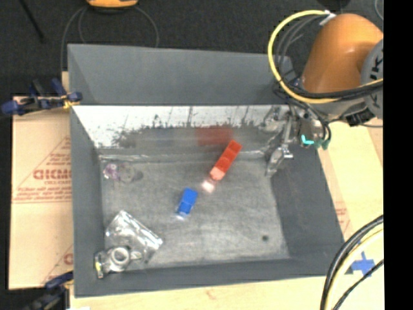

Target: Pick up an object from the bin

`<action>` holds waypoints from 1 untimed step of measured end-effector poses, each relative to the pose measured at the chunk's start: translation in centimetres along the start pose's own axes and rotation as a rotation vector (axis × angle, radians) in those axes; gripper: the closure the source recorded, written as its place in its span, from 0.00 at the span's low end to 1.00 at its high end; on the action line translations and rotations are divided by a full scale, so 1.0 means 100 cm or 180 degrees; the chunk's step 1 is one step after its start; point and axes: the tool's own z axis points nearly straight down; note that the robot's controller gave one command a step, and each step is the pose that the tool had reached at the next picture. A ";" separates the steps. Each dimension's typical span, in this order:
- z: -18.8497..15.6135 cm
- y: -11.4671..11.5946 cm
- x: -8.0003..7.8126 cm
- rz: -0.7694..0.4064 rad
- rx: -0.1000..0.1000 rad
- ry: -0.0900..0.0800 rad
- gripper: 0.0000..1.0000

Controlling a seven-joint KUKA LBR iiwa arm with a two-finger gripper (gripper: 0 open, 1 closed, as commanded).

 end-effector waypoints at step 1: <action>0.107 0.041 -0.004 0.0336 -0.0012 -0.0015 0.00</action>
Offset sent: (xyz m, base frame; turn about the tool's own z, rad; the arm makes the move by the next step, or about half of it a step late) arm 0.0037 0.0394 -0.1039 0.1074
